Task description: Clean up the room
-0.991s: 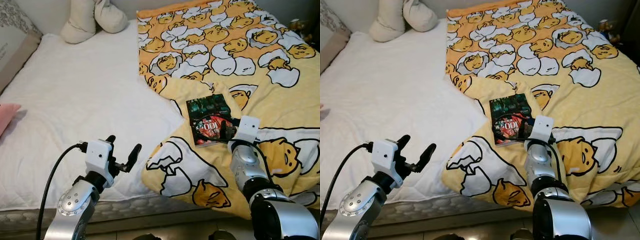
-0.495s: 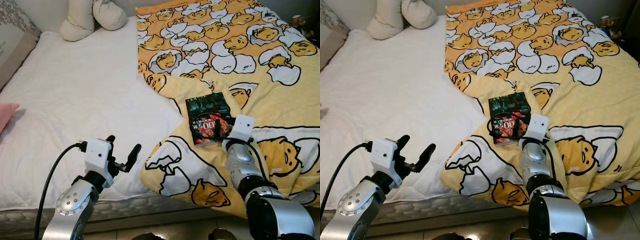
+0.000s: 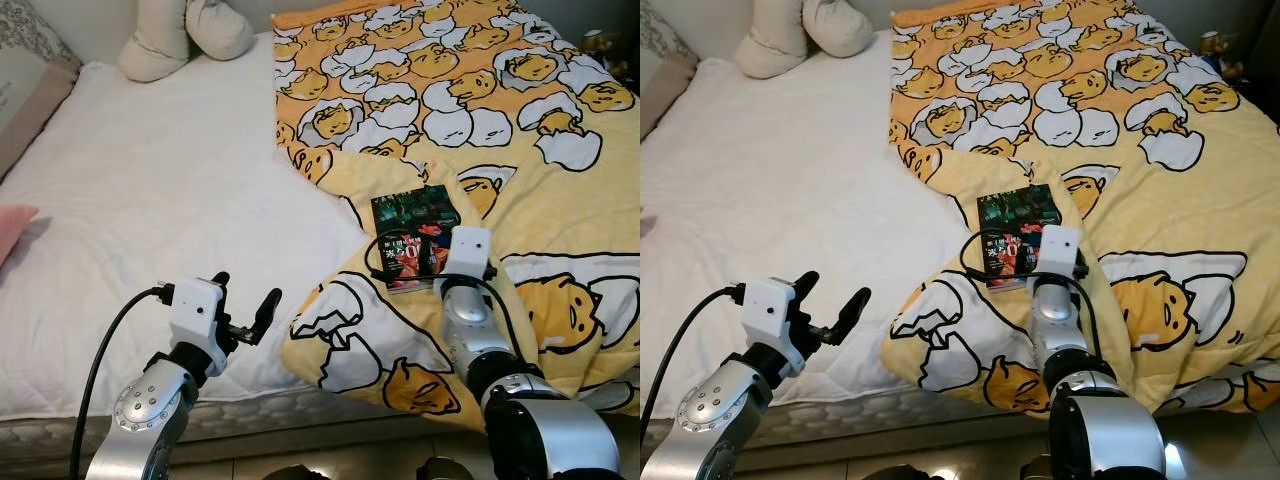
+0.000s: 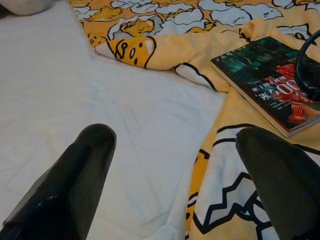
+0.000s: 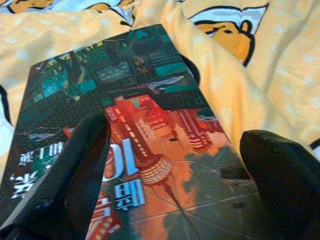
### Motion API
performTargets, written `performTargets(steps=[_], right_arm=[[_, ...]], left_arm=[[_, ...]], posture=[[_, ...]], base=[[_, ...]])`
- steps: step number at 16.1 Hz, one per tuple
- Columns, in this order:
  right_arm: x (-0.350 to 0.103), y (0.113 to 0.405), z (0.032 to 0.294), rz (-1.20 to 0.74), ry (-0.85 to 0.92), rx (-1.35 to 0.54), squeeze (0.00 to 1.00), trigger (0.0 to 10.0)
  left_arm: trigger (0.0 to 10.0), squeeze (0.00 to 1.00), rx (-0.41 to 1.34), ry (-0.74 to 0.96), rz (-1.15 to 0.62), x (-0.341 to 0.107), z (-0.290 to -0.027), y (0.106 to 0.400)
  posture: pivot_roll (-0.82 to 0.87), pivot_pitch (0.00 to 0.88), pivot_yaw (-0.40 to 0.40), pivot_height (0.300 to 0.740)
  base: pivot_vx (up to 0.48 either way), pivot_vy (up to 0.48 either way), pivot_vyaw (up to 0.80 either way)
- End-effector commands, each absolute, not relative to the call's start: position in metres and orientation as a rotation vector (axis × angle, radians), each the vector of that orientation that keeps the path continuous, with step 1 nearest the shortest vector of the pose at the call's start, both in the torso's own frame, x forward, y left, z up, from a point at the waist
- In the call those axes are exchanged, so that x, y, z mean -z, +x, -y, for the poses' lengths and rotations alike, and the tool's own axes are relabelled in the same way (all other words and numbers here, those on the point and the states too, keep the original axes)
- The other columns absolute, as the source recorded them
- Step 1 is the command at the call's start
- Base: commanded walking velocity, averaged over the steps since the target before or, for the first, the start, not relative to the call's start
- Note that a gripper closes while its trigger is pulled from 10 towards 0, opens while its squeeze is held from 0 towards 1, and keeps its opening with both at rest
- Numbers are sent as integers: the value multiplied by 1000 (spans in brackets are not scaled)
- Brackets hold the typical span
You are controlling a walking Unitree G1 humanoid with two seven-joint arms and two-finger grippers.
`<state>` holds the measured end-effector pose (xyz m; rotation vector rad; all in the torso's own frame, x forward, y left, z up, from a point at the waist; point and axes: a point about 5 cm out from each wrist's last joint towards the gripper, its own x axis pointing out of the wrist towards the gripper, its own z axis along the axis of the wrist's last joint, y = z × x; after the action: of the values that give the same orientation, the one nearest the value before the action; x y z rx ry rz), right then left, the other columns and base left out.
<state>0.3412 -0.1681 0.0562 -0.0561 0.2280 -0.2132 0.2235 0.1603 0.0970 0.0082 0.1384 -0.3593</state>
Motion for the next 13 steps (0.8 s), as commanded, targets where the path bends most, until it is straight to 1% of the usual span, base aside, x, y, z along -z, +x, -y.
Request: performTargets(steps=[1,7,10,12,13], right_arm=[[-57,341,162,-216,-77,193,0,10000],[-53,341,167,-274,-26,216,0,10000],[-49,341,169,-318,25,199,0,10000],[-46,340,171,-359,106,194,0,10000],[-45,340,171,-378,119,183,0,10000]], left_arm=[[10000,0,349,21,-133,-99,-164,221],[10000,0,347,23,-136,-100,-164,219],[10000,0,347,26,-138,-100,-166,219],[10000,0,350,25,-139,-100,-165,218],[10000,0,351,24,-139,-100,-165,218]], posture=[[53,95,202,740],[61,98,203,740],[65,101,206,740],[67,101,205,740],[66,103,205,740]], base=[[0,0,0],[0,0,0],[0,0,0],[0,0,0],[0,0,0]])
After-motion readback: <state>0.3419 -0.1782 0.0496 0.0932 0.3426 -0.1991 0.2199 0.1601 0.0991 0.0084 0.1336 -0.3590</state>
